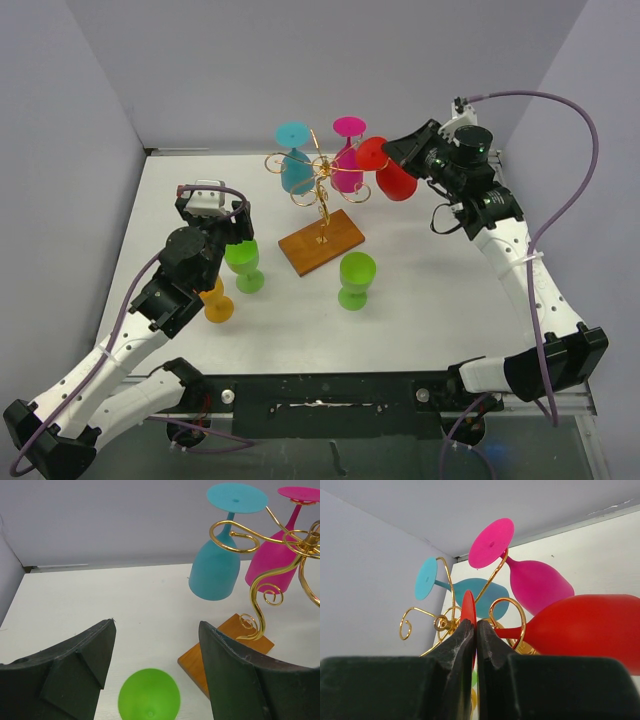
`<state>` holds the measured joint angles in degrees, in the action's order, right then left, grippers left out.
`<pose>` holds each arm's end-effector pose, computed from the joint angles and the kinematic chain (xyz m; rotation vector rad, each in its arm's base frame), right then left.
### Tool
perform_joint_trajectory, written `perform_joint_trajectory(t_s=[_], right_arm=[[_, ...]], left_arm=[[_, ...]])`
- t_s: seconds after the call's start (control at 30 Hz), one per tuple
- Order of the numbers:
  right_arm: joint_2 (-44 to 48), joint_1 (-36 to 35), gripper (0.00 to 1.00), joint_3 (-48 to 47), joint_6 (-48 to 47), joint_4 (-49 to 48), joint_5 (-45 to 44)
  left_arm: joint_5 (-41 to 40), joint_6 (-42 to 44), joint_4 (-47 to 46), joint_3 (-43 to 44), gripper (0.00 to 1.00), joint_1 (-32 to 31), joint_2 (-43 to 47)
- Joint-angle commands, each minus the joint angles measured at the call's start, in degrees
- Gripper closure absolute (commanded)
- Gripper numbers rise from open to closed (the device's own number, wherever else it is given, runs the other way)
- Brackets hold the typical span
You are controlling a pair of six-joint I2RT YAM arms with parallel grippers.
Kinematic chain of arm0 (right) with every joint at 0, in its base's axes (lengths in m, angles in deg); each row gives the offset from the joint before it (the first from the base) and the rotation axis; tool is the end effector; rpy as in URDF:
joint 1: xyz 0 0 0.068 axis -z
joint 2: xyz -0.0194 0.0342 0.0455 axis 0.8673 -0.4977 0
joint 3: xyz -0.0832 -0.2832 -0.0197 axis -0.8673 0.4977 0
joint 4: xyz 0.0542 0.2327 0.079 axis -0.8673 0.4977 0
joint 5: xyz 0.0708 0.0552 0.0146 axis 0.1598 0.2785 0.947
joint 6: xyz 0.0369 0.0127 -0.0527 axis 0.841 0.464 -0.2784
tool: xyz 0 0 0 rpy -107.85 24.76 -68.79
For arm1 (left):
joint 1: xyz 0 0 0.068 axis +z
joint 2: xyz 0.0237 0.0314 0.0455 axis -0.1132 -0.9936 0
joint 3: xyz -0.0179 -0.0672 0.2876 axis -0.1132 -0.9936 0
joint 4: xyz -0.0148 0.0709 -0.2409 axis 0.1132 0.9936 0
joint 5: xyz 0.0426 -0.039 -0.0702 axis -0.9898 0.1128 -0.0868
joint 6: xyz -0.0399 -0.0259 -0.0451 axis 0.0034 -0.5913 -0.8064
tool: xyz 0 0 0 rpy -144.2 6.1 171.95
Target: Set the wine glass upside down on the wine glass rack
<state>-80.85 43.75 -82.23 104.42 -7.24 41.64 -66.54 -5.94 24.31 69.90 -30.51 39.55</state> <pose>0.2890 0.0960 0.4564 0.3803 1.8183 1.0065 0.1612 -0.0887 0.3878 0.0319 1.5704 -0.1442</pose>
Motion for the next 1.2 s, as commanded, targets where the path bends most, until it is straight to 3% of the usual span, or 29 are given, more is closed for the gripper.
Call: perform_joint_trajectory(t_s=[0.0,0.6,1.17], right_arm=[[-0.5,0.7,1.0,-1.7,-0.9,-4.4,-1.3],[-4.2,1.5,0.99,-2.4,-0.3,-6.9,0.2],[-4.6,1.7,0.67,-2.0,-0.7,-6.2,1.7]], left_arm=[[0.9,-0.3,-2.5,0.0,0.34,0.3,0.5],[4.7,0.3,-2.5,0.0,0.33,0.3,0.9],[4.8,0.1,-2.3,0.1,0.33,0.3,1.0]])
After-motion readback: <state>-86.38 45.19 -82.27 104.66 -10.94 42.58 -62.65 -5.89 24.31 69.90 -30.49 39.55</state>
